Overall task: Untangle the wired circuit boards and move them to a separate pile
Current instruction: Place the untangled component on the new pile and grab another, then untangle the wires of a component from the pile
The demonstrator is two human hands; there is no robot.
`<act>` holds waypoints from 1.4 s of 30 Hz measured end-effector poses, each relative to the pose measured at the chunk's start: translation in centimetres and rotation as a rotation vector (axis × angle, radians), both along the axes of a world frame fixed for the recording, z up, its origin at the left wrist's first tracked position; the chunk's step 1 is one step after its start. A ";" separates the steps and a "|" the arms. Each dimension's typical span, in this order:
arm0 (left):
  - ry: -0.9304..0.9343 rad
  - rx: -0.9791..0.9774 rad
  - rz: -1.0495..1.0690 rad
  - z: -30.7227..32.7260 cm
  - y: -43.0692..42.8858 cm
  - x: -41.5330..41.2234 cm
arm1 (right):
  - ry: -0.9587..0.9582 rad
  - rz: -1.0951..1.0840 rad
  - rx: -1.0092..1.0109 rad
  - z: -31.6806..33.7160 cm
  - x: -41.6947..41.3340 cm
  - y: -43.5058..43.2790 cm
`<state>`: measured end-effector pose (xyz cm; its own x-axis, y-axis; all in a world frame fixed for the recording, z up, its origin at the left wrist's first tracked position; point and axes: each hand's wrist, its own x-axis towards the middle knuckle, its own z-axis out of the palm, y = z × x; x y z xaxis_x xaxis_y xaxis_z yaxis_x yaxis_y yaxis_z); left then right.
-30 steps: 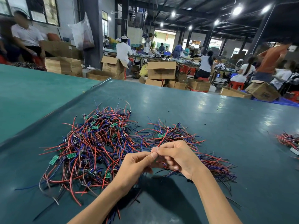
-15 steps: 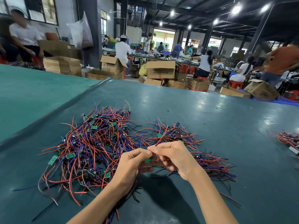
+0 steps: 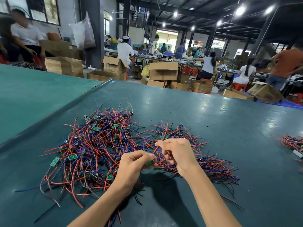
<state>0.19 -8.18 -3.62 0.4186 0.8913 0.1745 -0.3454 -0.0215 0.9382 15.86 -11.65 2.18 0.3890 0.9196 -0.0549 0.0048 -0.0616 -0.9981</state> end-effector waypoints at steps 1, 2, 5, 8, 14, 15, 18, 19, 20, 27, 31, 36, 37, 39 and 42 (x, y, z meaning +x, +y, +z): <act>-0.003 -0.008 0.001 -0.1 0.1 0.0 | 0.024 -0.022 -0.001 0.1 0.1 0.4; -0.010 -0.016 -0.002 -0.1 0.2 0.1 | 0.036 -0.034 -0.004 0.3 0.1 0.8; -0.025 -0.041 0.012 0.0 0.4 0.2 | 0.043 -0.044 -0.020 0.4 0.0 1.7; -0.049 -0.038 0.014 -0.1 0.4 0.1 | 0.117 -0.107 -0.006 0.6 0.7 2.5; -0.027 -0.012 0.025 -0.1 -0.2 0.1 | 0.194 -0.144 0.025 0.6 2.2 3.0; -0.006 0.009 0.023 -0.1 -0.2 0.0 | 0.210 -0.165 0.047 0.7 2.7 3.0; 0.035 0.058 0.002 -0.1 -0.6 0.0 | 0.229 -0.213 0.085 1.2 3.8 3.1; 0.037 0.056 0.001 0.0 -0.6 -0.1 | 0.229 -0.214 0.086 1.1 3.8 3.1; 0.035 0.048 0.000 -0.1 -0.7 -0.1 | 0.233 -0.214 0.091 1.0 3.7 3.1; 0.043 -0.003 -0.047 0.3 -0.8 -0.1 | 0.350 -0.156 0.199 1.0 3.7 2.4; 0.115 0.008 -0.118 0.6 -0.8 -0.2 | 0.395 -0.091 0.224 1.5 4.4 1.2; 0.276 0.051 -0.316 1.5 -0.1 -0.4 | 0.422 -0.053 0.259 2.5 7.3 -1.0; 0.321 0.086 -0.321 1.7 0.2 -0.4 | 0.425 -0.052 0.266 2.6 8.0 -1.5; 0.400 0.160 -0.329 2.0 0.7 -0.3 | 0.435 -0.069 0.282 2.5 9.4 -2.6; 0.465 0.265 -0.318 2.5 0.8 0.6 | 0.445 -0.128 0.286 2.3 11.5 -4.2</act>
